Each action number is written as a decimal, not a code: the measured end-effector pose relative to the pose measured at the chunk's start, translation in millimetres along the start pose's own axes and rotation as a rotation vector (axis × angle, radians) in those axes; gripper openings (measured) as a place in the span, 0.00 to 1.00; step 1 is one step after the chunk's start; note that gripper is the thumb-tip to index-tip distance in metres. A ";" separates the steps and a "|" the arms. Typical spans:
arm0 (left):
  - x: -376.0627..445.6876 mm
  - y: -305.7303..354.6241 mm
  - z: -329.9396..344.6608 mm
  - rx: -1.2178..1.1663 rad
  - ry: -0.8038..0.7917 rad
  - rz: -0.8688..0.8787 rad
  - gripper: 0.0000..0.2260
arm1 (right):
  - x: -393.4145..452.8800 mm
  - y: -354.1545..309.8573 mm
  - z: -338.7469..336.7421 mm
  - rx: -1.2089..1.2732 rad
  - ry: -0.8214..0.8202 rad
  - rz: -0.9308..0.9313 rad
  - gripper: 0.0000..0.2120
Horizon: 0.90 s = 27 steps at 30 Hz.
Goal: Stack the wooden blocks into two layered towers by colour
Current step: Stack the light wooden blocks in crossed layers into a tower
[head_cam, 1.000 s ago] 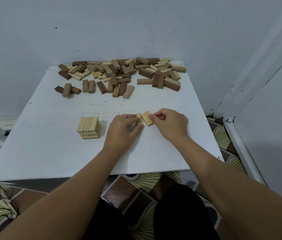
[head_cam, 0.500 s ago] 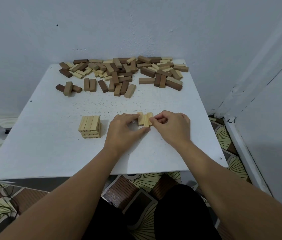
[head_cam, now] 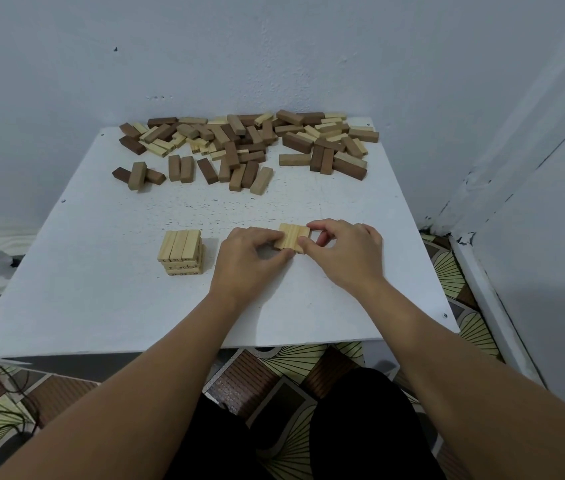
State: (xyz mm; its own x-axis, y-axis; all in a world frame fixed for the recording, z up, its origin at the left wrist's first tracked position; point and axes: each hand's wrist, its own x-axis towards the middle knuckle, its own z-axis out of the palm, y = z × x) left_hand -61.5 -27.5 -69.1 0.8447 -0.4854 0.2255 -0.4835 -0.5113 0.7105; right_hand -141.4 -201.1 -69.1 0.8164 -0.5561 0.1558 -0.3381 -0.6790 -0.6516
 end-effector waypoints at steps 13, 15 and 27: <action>10.1 17.5 0.6 0.015 -0.123 -0.078 0.28 | 3.1 3.8 2.8 0.040 0.027 0.031 0.09; 17.0 13.5 -10.2 -0.034 -0.193 -0.084 0.26 | 3.2 4.1 3.5 0.017 0.024 -0.005 0.07; -0.6 3.1 -19.0 -0.087 -0.115 -0.093 0.31 | 2.8 1.9 2.0 -0.068 -0.083 -0.072 0.15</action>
State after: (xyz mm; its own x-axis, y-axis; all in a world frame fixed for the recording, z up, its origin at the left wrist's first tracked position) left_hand -59.2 -15.3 -54.4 0.8504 -0.5197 0.0820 -0.3790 -0.4969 0.7807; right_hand -138.8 -203.0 -71.4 0.8749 -0.4647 0.1365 -0.3058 -0.7486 -0.5884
